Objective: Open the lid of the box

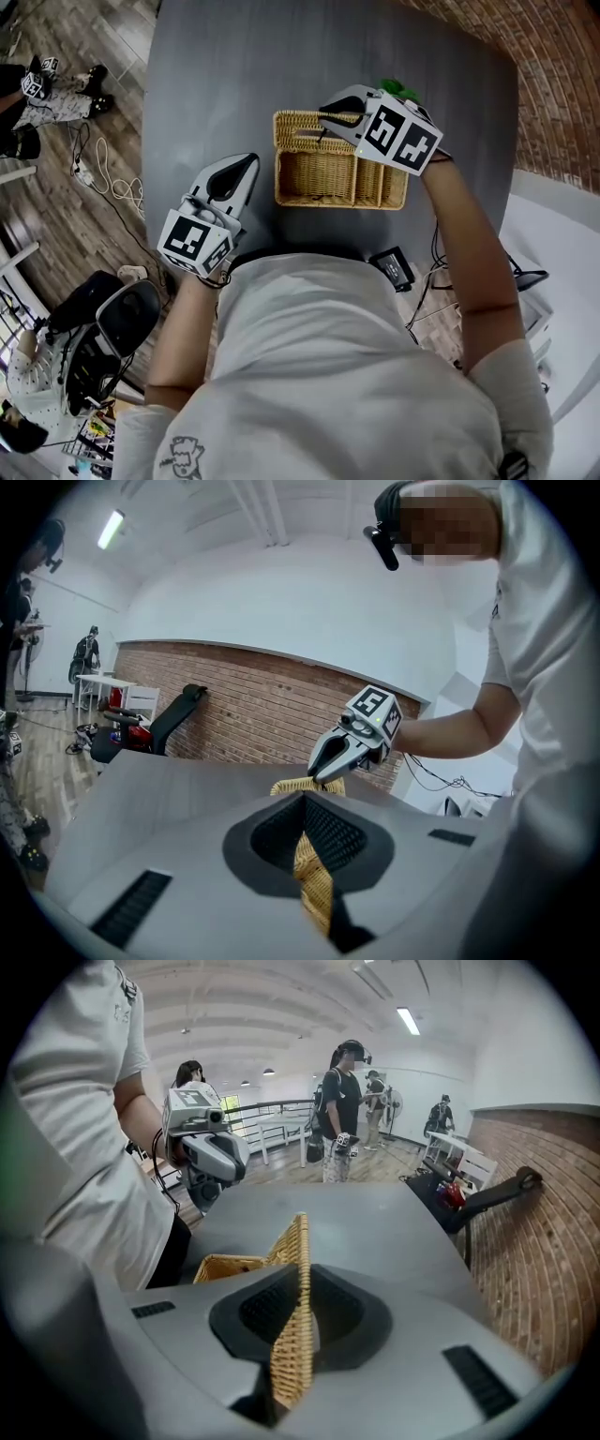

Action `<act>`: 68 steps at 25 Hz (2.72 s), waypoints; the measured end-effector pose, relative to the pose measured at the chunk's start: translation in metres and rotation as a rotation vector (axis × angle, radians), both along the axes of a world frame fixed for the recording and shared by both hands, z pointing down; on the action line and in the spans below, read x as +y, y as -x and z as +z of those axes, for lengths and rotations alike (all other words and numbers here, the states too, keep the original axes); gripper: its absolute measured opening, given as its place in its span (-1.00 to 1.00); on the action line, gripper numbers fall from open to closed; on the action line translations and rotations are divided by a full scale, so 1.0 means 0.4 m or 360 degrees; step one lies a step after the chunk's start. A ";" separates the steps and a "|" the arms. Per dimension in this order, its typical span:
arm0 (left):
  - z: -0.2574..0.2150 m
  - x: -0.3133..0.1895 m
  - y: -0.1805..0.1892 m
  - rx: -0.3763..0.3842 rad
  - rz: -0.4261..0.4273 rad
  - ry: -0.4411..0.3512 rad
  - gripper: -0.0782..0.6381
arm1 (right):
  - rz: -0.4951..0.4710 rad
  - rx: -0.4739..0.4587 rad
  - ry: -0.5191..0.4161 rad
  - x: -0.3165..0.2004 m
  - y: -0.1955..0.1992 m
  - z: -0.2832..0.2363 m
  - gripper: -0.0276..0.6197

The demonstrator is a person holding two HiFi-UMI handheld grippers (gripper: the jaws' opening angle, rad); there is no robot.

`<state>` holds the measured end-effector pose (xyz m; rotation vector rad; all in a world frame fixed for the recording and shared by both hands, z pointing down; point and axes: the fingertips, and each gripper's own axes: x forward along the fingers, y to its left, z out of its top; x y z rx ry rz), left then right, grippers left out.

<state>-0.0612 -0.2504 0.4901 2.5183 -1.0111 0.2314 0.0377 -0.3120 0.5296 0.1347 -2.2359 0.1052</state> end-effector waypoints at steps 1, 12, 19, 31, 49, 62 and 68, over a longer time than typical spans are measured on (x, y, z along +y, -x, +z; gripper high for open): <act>0.004 -0.004 -0.003 -0.0001 0.0004 0.0005 -0.75 | -0.0003 0.0001 0.0009 -0.008 -0.002 0.004 -0.78; 0.050 -0.036 -0.010 -0.0008 0.0004 0.0065 -0.75 | 0.0028 0.0034 0.0082 -0.096 -0.012 0.085 -0.77; 0.072 -0.044 -0.002 -0.0008 -0.0003 0.0097 -0.75 | 0.0018 0.0065 0.0138 -0.132 -0.017 0.153 -0.77; 0.084 -0.046 -0.007 -0.0008 -0.0010 0.0118 -0.75 | 0.0000 0.0120 0.0150 -0.146 -0.019 0.201 -0.79; 0.005 0.004 -0.028 -0.0030 -0.0006 0.0005 -0.75 | 0.0153 0.0020 0.0001 -0.098 -0.039 0.085 -0.62; -0.134 0.097 -0.121 -0.0060 0.0017 -0.0180 -0.75 | 0.0305 -0.0257 -0.0126 0.081 -0.078 -0.083 -0.68; -0.202 0.136 -0.158 -0.0077 -0.0008 -0.0269 -0.75 | 0.0351 -0.0419 -0.0241 0.160 -0.103 -0.187 -0.80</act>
